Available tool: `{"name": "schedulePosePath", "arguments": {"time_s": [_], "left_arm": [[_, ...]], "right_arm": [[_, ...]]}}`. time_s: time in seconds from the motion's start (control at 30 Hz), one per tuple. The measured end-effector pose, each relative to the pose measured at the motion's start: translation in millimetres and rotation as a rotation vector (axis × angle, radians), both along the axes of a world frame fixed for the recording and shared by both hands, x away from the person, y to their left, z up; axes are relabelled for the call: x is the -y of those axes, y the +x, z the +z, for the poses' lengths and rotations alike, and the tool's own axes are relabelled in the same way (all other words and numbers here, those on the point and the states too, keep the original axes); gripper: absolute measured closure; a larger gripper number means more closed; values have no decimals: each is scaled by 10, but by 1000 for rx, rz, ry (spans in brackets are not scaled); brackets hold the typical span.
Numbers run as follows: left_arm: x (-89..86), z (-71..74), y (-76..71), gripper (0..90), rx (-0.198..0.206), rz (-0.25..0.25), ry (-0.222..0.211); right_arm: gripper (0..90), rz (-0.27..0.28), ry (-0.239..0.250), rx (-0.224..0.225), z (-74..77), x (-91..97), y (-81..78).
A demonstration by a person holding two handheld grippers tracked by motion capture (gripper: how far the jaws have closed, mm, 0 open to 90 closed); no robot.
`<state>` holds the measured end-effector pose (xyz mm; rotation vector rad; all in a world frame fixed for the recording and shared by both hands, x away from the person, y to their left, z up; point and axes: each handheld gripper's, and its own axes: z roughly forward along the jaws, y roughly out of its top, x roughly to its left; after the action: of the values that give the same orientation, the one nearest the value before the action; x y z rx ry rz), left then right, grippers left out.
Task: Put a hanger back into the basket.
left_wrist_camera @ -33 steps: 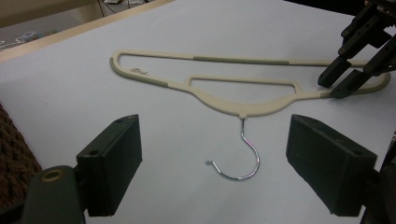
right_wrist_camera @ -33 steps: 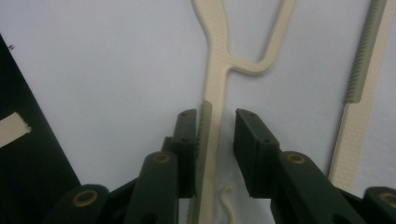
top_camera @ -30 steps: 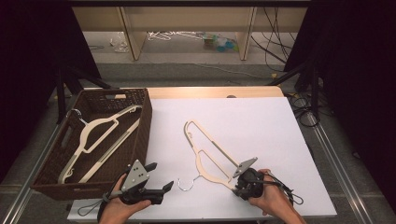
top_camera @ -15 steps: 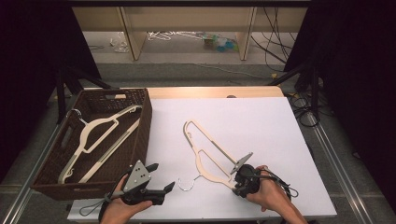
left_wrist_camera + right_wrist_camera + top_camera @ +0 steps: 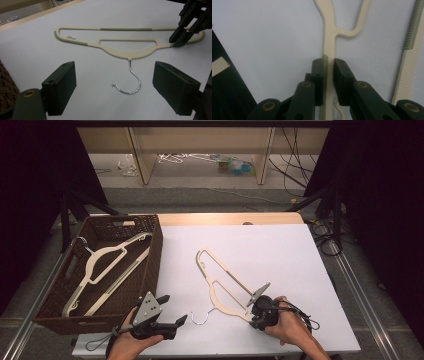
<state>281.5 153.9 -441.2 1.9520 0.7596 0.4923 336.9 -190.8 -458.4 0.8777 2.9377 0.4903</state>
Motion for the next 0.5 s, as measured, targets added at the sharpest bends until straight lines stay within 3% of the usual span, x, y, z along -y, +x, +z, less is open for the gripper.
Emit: {"name": "schedulePosePath", "arguments": {"time_s": [0.1, 0.27, 0.33, 0.4, 0.5], "left_arm": [[6, -3, 2, 191, -1, -5, -3], [20, -8, -3, 192, -5, 3, -2], [21, -9, 6, 192, 3, -6, 13], [32, -17, 2, 193, -11, -1, 6], [44, -21, 20, 193, 2, -10, 14]], "right_arm": [[792, 6, -19, 2, 11, 61, 24], [782, -12, 20, -25, -1, 130, 58], [725, -4, 20, -27, -4, 113, 58], [722, -2, 12, -19, -6, 94, 45], [727, -7, -11, -2, -9, 65, 22]]}}
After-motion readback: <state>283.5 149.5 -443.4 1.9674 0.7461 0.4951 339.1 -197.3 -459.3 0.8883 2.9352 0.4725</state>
